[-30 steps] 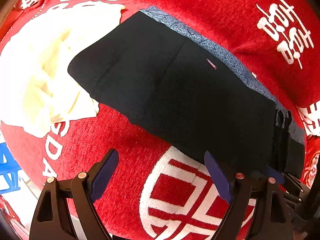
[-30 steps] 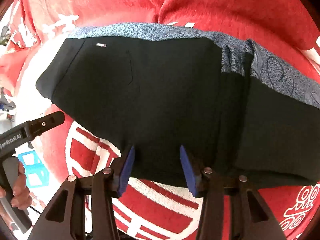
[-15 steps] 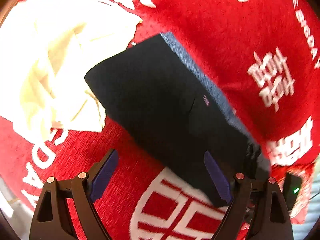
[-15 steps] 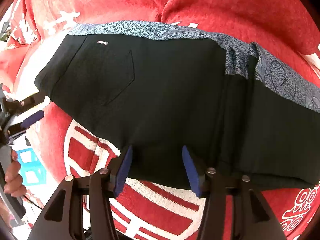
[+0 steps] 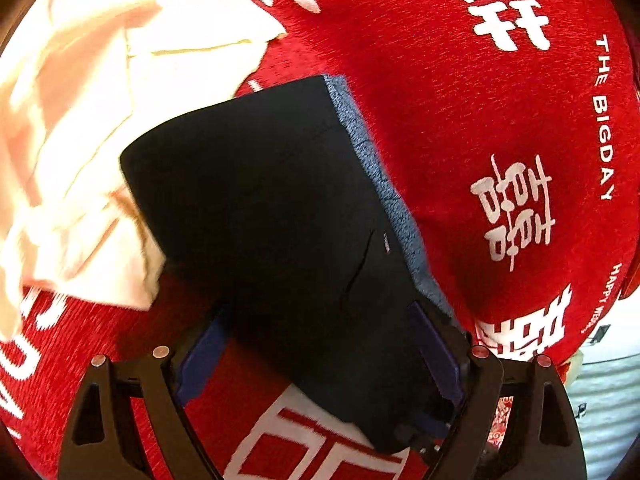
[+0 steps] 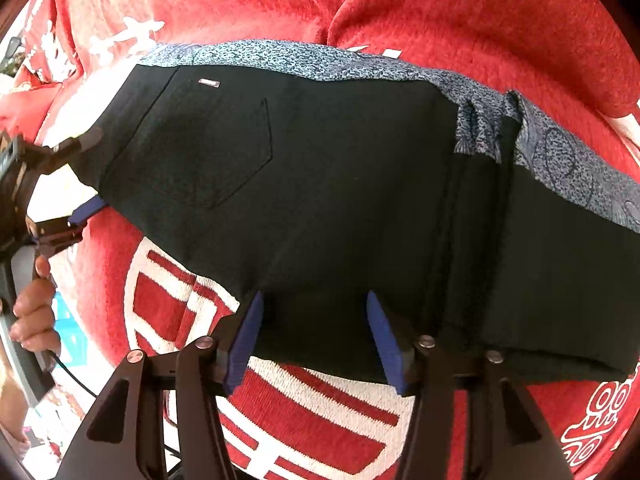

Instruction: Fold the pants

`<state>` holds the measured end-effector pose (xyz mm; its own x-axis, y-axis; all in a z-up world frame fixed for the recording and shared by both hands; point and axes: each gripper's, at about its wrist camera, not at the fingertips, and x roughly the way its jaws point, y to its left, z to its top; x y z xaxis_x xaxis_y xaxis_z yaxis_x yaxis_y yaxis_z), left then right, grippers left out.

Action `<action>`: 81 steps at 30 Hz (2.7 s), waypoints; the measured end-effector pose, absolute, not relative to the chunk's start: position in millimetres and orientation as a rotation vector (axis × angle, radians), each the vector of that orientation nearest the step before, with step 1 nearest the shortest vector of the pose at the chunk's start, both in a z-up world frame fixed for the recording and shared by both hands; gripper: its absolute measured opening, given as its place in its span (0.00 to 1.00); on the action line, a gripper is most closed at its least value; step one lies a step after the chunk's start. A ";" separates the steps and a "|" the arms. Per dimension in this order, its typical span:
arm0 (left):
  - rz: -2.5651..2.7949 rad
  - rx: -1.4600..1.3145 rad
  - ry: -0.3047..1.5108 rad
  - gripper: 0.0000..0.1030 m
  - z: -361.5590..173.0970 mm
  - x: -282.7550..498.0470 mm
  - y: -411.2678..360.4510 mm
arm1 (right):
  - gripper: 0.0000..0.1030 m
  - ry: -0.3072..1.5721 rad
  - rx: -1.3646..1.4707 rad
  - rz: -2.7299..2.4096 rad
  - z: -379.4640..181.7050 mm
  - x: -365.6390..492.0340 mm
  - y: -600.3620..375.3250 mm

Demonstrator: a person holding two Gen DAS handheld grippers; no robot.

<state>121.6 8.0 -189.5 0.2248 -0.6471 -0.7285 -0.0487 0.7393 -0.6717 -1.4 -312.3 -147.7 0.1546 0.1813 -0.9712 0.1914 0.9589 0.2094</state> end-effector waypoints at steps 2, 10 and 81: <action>-0.452 -0.650 1.276 0.86 -188.3 125.2 1.5 | 0.58 1.423 0.314 -0.009 -147.7 -1.0 -311.5; -0.317 -0.588 1.270 0.98 -192.7 132.8 -29.6 | 0.60 1.413 0.316 0.001 -146.0 -0.6 -311.6; -0.843 0.826 0.789 0.34 -96.4 -183.6 -428.0 | 0.18 1.044 1.034 0.191 -65.5 -107.4 -591.6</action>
